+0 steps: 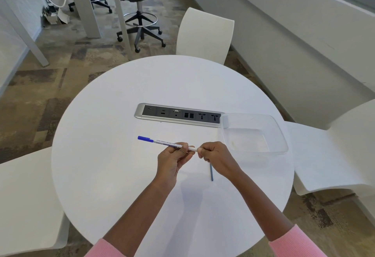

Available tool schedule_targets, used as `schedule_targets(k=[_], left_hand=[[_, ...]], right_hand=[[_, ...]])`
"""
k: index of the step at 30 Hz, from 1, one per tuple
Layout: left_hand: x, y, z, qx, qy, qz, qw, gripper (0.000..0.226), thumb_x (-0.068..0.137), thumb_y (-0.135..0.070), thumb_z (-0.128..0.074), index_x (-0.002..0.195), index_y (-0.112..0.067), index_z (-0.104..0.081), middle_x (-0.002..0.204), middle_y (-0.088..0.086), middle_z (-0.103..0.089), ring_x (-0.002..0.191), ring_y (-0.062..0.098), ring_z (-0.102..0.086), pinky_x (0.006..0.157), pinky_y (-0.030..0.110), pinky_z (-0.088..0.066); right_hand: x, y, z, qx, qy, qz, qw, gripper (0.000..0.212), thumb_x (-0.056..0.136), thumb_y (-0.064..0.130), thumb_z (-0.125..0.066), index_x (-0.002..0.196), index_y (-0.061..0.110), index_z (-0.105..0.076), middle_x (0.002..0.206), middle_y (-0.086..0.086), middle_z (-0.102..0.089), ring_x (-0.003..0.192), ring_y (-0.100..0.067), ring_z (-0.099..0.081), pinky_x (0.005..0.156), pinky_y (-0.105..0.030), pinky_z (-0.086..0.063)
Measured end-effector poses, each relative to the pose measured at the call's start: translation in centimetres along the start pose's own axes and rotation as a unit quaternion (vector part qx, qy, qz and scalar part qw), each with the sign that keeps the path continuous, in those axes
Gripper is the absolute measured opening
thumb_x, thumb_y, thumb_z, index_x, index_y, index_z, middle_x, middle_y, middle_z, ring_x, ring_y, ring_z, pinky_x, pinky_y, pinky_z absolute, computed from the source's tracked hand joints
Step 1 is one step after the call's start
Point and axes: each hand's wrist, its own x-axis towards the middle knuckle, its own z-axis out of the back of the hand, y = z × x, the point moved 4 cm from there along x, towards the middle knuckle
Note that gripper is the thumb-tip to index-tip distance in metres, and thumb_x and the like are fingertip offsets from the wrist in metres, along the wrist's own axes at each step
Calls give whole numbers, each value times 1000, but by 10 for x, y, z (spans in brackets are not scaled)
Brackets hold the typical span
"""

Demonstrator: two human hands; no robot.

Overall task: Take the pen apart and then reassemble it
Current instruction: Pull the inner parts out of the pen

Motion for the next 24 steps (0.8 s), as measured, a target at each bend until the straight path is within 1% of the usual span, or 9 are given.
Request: schedule_targets(k=[3,6,8,9,12,15,18,20,24], left_hand=[[0,0,0,-1,0,0,1000,6,85,0,-56,82,1,-61,82,15,-64,61,12,-69,61,17,-57],[1,-1,0,-5,0,-3,1000,7,86,0,-56,82,0,-62,83,15,-64,61,12,-69,64,17,-57],[1,-3,0,-13,-6,-3,1000,7,85,0,-56,82,0,-62,83,15,-65,62,12,-69,64,17,-57],[1,-4,0,-16,-8,-3,1000,7,85,0,-56,82,0,-62,82,15,-65,62,12,-69,63,17,-57],[1,-5,2,-21,-15,-2,1000,7,85,0,-56,82,-1,-63,80,13,-68,62,14,-70,64,19,-58],[0,-4,3,-21,-17,2,1000,7,85,0,-56,83,-1,-63,75,11,-70,62,14,-70,65,19,-58],[-1,-3,3,-24,-18,5,1000,7,85,0,-56,84,0,-63,70,8,-71,62,14,-70,61,18,-57],[-1,-2,3,-25,-15,6,1000,7,85,0,-56,83,0,-63,67,6,-71,61,13,-70,59,17,-57],[-2,-1,2,-20,-11,6,1000,7,86,-1,-56,82,-1,-63,68,7,-70,62,13,-70,59,16,-56]], right_hand=[[1,-1,-1,45,20,-20,999,37,89,9,-48,52,15,-53,48,0,-43,42,-6,-37,46,-19,-30],[0,-1,-3,25,7,-9,1000,31,91,14,-48,62,15,-57,55,1,-49,51,-10,-43,52,-20,-36],[-3,-1,-4,-28,-31,31,999,18,89,17,-51,75,15,-61,61,1,-52,57,-10,-44,58,-21,-36],[-4,0,-4,-52,-50,58,996,10,88,17,-53,83,14,-61,65,1,-53,58,-8,-44,58,-18,-35],[-8,1,-6,-130,-102,134,977,9,86,14,-57,94,12,-60,73,-1,-53,65,-7,-44,60,-10,-33],[-9,0,-8,-191,-139,179,955,11,86,15,-55,92,9,-61,77,-9,-58,72,-16,-44,63,-19,-36],[-7,-1,-10,-244,-161,205,934,13,82,17,-52,83,7,-60,72,-10,-58,68,-22,-48,58,-25,-37],[-5,-1,-11,-269,-168,213,924,11,80,15,-53,79,6,-59,69,-10,-57,66,-23,-49,62,-32,-36],[-4,1,-10,-269,-147,213,928,14,80,11,-53,75,1,-61,65,-13,-55,63,-28,-50,60,-30,-33]])
